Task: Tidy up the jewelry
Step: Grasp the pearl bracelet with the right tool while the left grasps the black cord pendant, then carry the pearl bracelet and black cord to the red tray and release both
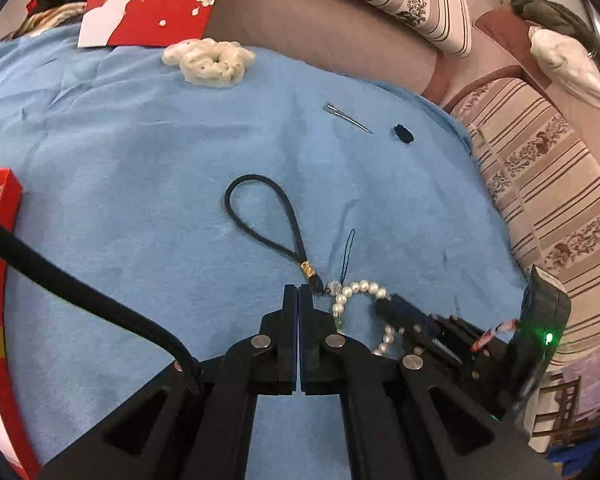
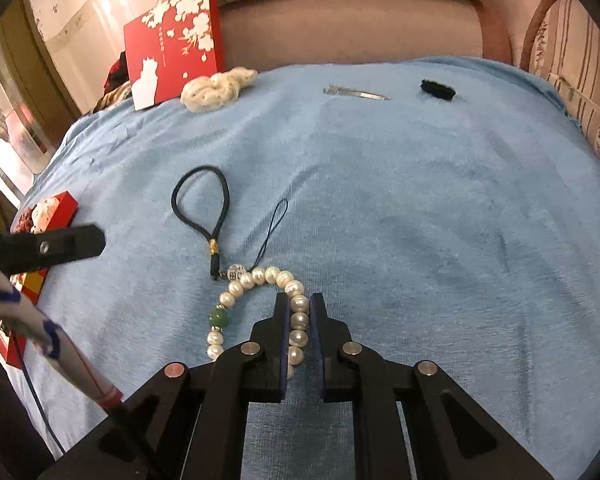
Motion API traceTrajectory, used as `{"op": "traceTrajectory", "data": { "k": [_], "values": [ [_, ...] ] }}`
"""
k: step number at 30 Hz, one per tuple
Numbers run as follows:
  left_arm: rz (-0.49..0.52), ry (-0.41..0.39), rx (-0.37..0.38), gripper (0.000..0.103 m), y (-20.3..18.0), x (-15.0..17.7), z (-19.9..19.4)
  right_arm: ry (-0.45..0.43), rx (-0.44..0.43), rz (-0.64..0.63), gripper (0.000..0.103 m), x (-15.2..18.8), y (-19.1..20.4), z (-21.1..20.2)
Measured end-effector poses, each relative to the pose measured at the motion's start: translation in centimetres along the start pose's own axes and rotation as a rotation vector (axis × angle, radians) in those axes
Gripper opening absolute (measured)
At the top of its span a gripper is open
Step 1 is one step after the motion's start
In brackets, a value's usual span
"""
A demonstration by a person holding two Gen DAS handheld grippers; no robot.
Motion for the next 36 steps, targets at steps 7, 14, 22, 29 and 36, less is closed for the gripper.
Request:
{"op": "traceTrajectory", "data": {
  "k": [7,14,22,29,36],
  "values": [
    [-0.071,0.037,0.023,0.02,0.1,-0.7,3.3,-0.011,0.022,0.054,0.01,0.4,-1.1,-2.2],
    [0.025,0.065,-0.064,0.048,-2.9,-1.5,8.0,0.04,0.031,0.09,0.01,0.5,-3.4,-0.9],
    [0.081,0.087,-0.195,0.006,-2.8,-1.4,9.9,0.044,-0.002,0.106,0.011,-0.1,-3.7,-0.4],
    [0.064,-0.041,-0.155,0.006,-1.5,-0.3,1.9,0.037,-0.007,0.094,0.01,-0.1,-2.6,-0.3],
    [0.017,-0.228,-0.18,0.007,3.4,2.3,-9.4,-0.051,0.026,0.046,0.01,0.9,-0.3,-2.7]
  ]
}}
Point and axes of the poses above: each gripper's, at about its wrist camera, not at the fingertips, and z roughly the way its jaws point, y to its left, x to its underside, the point moved 1 cm from there along z, roughly the way its jaws point, and after that the axes turned 9 degrees about x, right-handed, at the moved point
